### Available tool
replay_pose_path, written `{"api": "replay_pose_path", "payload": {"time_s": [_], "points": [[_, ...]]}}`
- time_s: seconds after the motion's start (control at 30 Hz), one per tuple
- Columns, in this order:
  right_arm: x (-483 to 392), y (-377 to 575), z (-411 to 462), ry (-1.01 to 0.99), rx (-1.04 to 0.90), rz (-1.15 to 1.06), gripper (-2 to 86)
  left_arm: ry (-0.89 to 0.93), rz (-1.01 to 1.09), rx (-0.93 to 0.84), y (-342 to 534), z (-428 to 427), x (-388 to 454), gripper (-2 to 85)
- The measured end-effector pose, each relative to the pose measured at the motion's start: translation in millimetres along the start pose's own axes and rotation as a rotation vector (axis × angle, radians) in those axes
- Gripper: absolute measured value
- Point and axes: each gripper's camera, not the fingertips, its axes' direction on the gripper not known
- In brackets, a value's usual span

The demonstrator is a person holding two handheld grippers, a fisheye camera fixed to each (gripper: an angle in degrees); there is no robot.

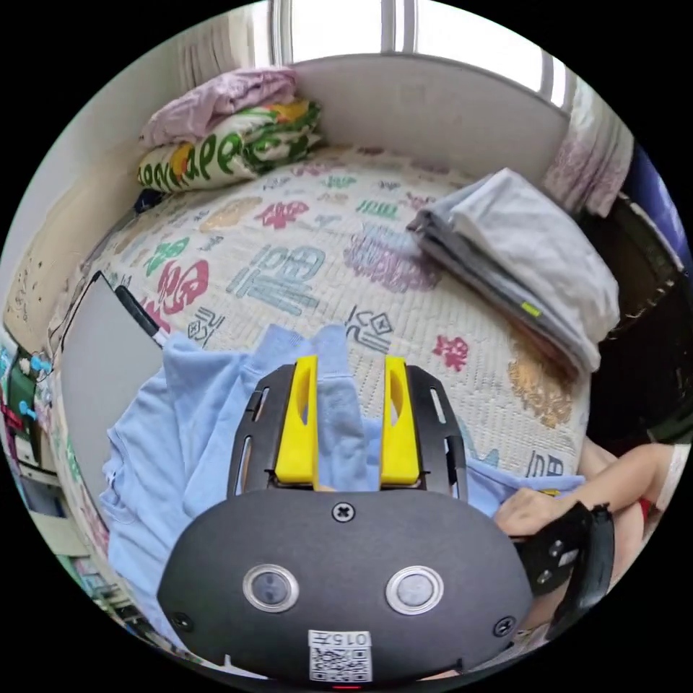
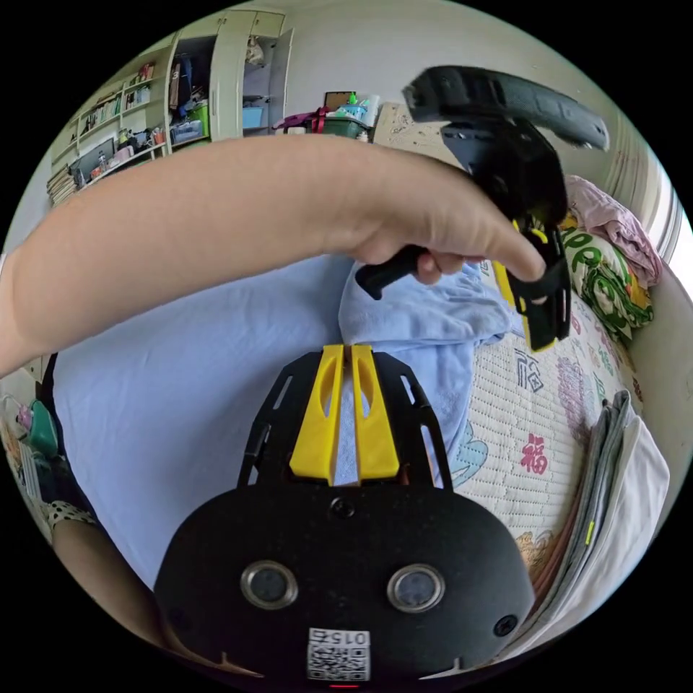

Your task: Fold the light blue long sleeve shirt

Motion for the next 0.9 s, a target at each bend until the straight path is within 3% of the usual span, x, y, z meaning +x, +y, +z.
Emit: {"api": "replay_pose_path", "payload": {"time_s": [0.1,0.2,0.27,0.43,0.53,0.63,0.77,0.9], "points": [[10.2,19.2,7.8,-0.010,0.000,0.008,0.5,-0.055,-0.094,0.050,-2.0,-23.3,-10.9,6.6],[19.2,34.6,11.8,-0.010,-0.001,0.011,0.3,-0.040,-0.254,0.256,33.9,-88.9,-34.8,4.2],[37.2,43.5,7.9,-0.050,-0.016,0.048,0.0,-0.026,-0.410,0.481,98.6,-154.7,-50.4,3.5],[84.2,66.5,-54.9,-0.251,0.048,0.188,-0.1,0.062,-0.685,0.767,257.6,-232.5,-36.5,2.8],[98.4,80.6,-108.9,-0.413,0.151,0.254,1.7,-0.028,-0.783,0.738,314.9,-244.1,-2.7,2.8],[82.8,73.8,-143.3,-0.528,0.181,0.260,6.1,0.016,-0.834,0.716,336.5,-244.4,23.3,2.9],[7.3,40.2,-154.1,-0.483,0.045,0.120,11.9,0.009,-0.842,0.760,325.0,-272.2,50.9,3.3],[-48.0,26.8,-132.1,-0.430,-0.091,0.044,13.1,0.087,-0.763,0.682,295.2,-290.9,64.0,4.7]]}}
